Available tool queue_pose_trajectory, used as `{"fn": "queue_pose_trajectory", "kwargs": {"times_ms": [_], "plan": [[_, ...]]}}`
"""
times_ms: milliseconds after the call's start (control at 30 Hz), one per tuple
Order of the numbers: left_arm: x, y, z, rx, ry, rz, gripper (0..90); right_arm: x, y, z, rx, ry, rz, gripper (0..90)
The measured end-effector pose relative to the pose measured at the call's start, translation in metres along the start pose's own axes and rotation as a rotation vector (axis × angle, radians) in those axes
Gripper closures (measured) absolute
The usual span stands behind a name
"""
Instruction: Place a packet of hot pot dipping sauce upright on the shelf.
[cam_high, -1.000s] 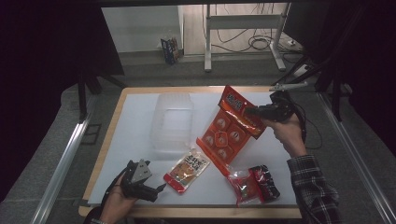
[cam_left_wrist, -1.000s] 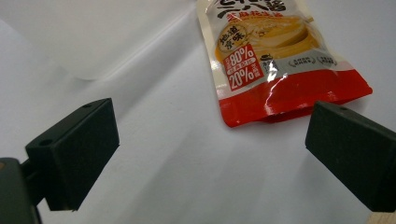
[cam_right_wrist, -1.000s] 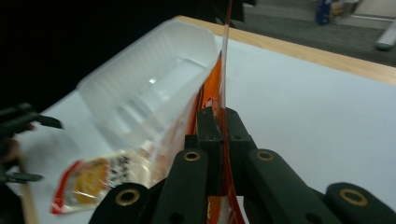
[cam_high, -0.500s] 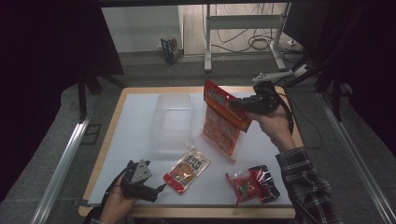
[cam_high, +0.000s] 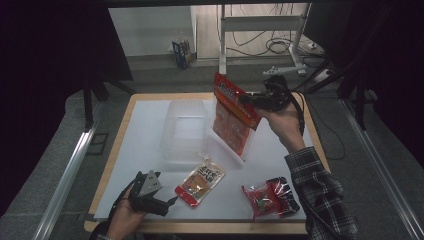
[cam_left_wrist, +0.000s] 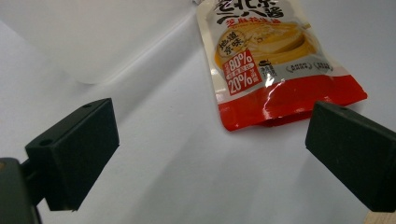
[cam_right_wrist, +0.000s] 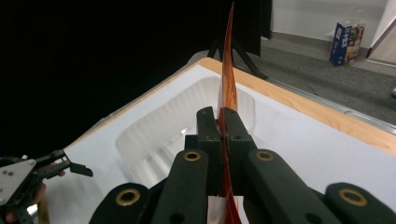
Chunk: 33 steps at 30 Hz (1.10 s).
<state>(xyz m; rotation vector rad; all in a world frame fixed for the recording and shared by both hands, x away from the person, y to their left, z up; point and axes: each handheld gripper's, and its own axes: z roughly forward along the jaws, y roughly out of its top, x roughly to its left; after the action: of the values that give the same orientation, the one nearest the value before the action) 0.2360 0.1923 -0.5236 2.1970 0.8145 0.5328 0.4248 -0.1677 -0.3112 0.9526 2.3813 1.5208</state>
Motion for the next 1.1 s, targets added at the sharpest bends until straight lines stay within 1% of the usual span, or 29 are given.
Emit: {"fn": "queue_pose_trajectory", "kwargs": {"times_ms": [167,233,433,500,667,767,800,833,1100], "plan": [[0.000,0.000,0.000,-0.001,-0.001,-0.001,2.6,0.005,0.010,0.005,-0.019,0.013,0.002,87.5],[0.000,0.000,0.000,-0.002,-0.001,-0.001,2.6,0.007,0.016,0.007,-0.023,0.011,-0.005,87.5],[0.000,0.000,-0.001,-0.003,-0.003,-0.001,2.6,0.011,0.031,0.012,-0.044,0.009,0.005,87.4],[0.000,0.000,-0.001,-0.003,-0.002,0.000,2.6,0.011,0.033,0.014,-0.046,0.010,0.004,87.4],[0.000,0.000,-0.001,-0.003,-0.002,0.001,2.6,0.016,0.047,0.026,-0.052,0.010,0.000,87.4],[0.000,0.000,-0.001,-0.005,-0.005,-0.004,2.6,0.021,0.056,0.037,-0.052,0.021,-0.006,87.4],[0.000,0.000,-0.001,-0.005,-0.005,-0.004,2.6,0.021,0.056,0.037,-0.052,0.021,-0.006,87.4],[0.000,0.001,-0.001,-0.006,-0.003,-0.003,2.6,0.025,0.061,0.043,-0.054,0.025,-0.009,87.4],[0.000,0.001,-0.002,-0.018,-0.005,-0.009,2.6,0.038,0.079,0.070,-0.057,0.035,-0.024,87.5]]}}
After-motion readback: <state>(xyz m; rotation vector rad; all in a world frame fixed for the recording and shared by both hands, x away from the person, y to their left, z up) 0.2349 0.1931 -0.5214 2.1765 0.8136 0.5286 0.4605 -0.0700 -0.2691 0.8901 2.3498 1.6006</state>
